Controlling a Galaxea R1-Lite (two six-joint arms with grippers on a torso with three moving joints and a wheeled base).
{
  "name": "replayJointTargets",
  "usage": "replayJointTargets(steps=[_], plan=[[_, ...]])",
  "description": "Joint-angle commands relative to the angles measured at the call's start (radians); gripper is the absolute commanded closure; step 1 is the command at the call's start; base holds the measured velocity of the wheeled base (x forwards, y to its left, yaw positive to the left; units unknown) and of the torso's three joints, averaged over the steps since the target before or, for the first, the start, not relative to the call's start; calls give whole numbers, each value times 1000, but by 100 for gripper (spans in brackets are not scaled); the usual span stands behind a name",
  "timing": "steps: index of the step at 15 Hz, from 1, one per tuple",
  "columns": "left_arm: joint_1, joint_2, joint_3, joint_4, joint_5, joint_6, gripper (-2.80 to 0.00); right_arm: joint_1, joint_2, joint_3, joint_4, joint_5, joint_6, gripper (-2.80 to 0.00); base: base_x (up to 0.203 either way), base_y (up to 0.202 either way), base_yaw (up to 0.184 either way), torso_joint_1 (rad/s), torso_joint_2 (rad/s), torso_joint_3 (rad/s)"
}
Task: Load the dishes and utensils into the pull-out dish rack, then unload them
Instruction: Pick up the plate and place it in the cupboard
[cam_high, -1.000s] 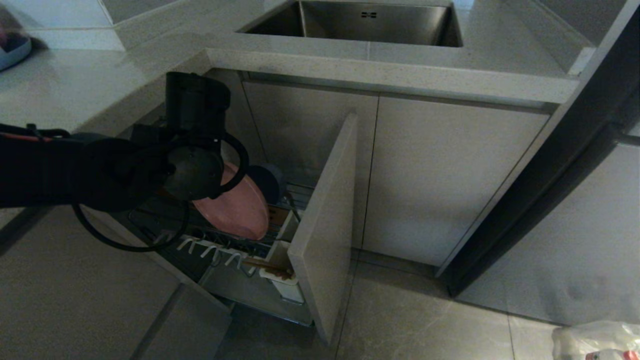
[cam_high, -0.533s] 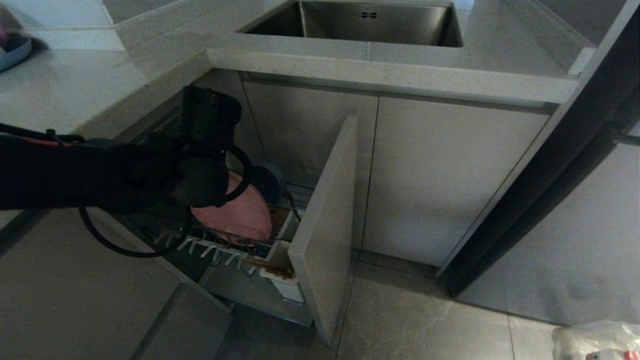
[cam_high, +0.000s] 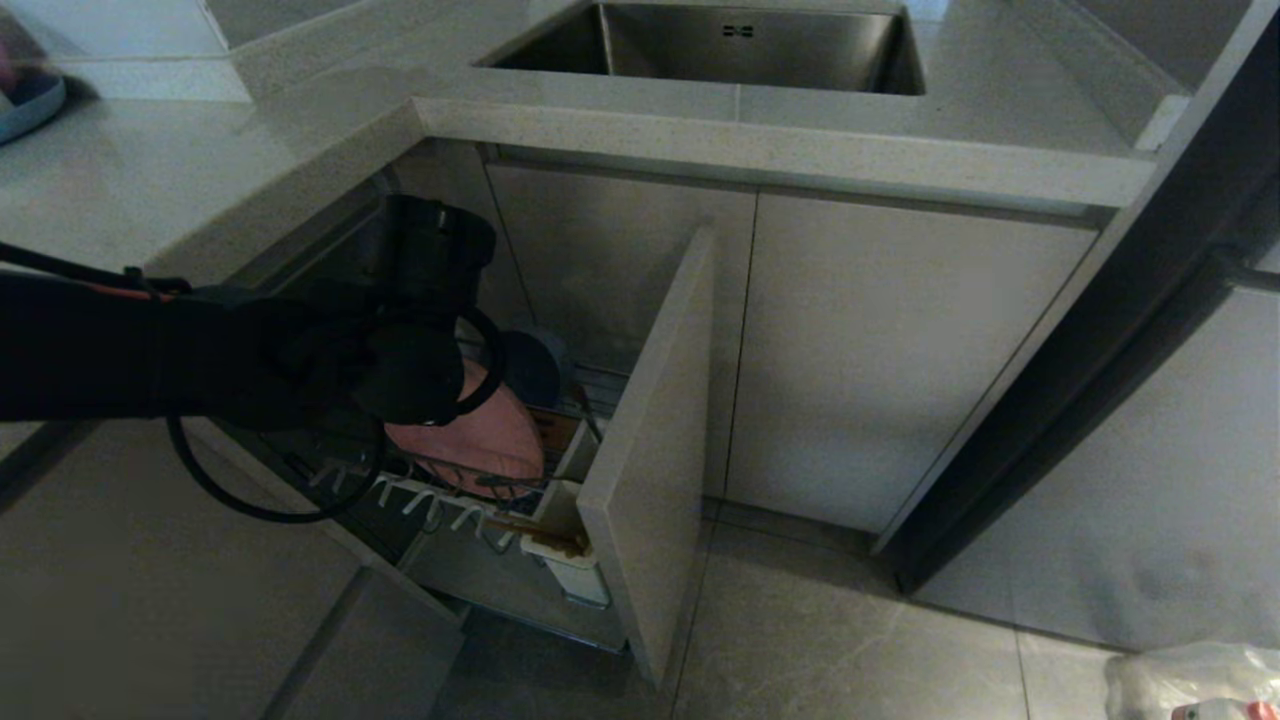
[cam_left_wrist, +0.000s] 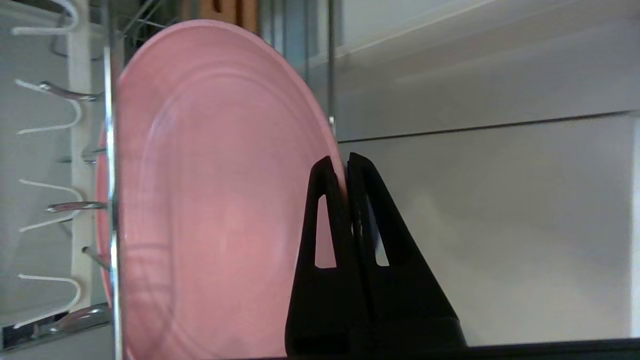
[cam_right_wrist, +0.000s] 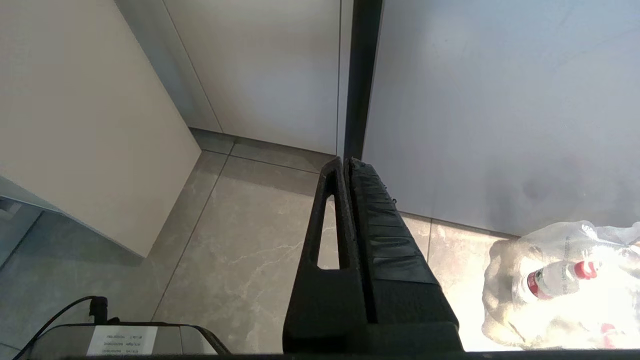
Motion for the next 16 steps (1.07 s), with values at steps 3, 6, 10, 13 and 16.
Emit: replayJointTargets(steps=[3, 6, 10, 13, 16], plan=[[2, 22, 0, 30, 4, -20, 0, 0, 0, 0, 0, -1, 0, 0, 0, 0, 0, 0, 0, 0], [4, 31, 0, 35, 4, -22, 0, 0, 0, 0, 0, 0, 0, 0, 0, 0, 0, 0, 0, 0], [3, 33, 0, 36, 4, -22, 0, 0, 0, 0, 0, 0, 0, 0, 0, 0, 0, 0, 0, 0], [2, 31, 0, 38, 4, -20, 0, 0, 0, 0, 0, 0, 0, 0, 0, 0, 0, 0, 0, 0], [2, 28, -3, 53, 3, -22, 0, 0, 0, 0, 0, 0, 0, 0, 0, 0, 0, 0, 0, 0]])
